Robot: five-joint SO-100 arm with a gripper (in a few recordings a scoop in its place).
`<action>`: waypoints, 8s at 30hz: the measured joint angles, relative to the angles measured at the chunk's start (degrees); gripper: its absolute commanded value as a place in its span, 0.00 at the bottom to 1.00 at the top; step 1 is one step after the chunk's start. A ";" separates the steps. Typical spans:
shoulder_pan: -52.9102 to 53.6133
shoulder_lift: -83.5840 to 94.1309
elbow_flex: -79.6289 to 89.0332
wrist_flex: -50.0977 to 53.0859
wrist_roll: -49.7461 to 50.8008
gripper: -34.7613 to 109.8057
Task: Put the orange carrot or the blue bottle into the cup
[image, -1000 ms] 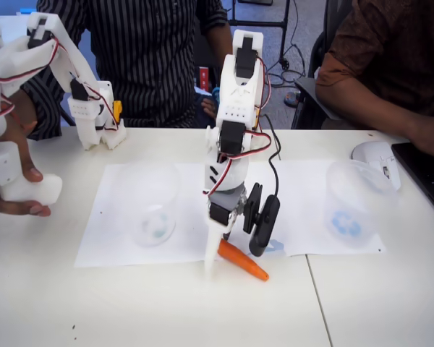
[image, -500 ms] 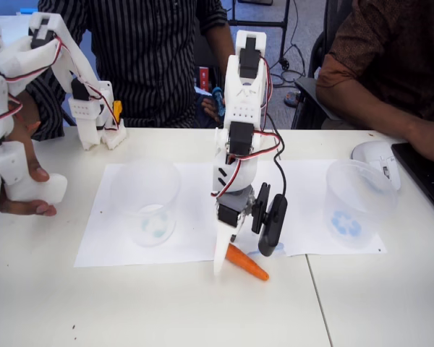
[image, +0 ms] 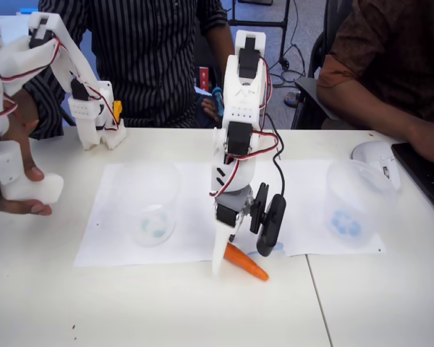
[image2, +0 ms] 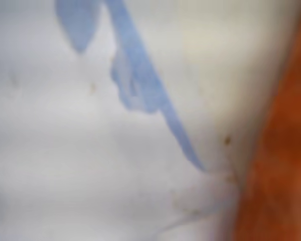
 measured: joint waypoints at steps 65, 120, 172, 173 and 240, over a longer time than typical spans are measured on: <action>-0.70 9.58 0.09 0.26 0.00 0.31; 41.04 31.38 -0.09 11.16 -15.12 0.31; 36.56 20.65 -0.09 0.62 -15.29 0.32; 36.56 20.65 -0.09 0.62 -15.29 0.33; 12.57 60.03 -0.18 21.62 -15.21 0.31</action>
